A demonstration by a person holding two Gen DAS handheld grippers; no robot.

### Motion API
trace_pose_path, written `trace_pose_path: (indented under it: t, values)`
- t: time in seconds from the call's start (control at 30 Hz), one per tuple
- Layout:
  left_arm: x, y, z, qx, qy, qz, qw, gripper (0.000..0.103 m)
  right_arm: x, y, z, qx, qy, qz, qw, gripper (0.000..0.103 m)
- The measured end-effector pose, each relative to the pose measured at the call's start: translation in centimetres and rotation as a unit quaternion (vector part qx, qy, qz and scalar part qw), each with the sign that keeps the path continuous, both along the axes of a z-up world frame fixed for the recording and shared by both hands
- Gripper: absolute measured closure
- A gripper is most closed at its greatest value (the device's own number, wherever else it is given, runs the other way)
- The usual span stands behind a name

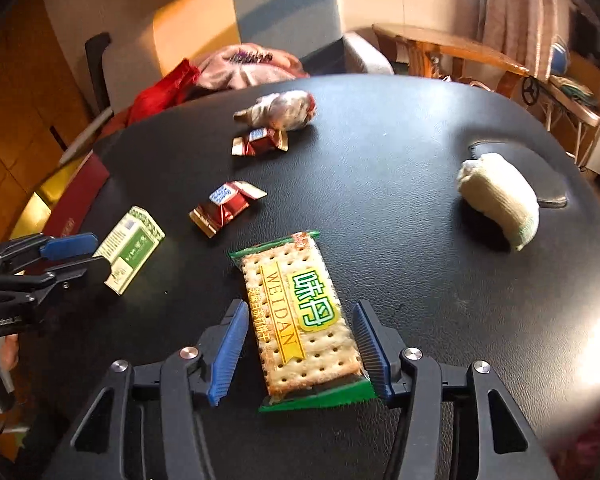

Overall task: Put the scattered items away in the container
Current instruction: 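Grasp the green-white box with the left gripper while the right gripper grasps another cracker pack, then carry the green-white box and WEIDAN cracker pack toward the gold box with both grippers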

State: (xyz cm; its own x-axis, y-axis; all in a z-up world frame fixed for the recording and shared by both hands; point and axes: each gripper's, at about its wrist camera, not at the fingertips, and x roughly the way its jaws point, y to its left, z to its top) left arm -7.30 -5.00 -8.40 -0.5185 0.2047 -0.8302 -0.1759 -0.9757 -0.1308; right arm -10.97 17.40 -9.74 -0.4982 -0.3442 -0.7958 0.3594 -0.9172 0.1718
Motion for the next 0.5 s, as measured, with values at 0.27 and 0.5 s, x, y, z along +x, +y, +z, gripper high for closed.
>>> trace_pose_path:
  t: [0.27, 0.5]
  values:
    - [-1.7, 0.7, -1.1, -0.020, -0.025, 0.015, 0.9994, 0.047, 0.1, 0.4, 0.5, 0.012, 0.006, 0.025, 1.000, 0.044]
    - [-2.0, 0.5, -2.0, -0.018, -0.030, 0.032, 0.9989, 0.045, -1.5, -2.3, -0.2, 0.058, 0.000, 0.088, 0.994, 0.044]
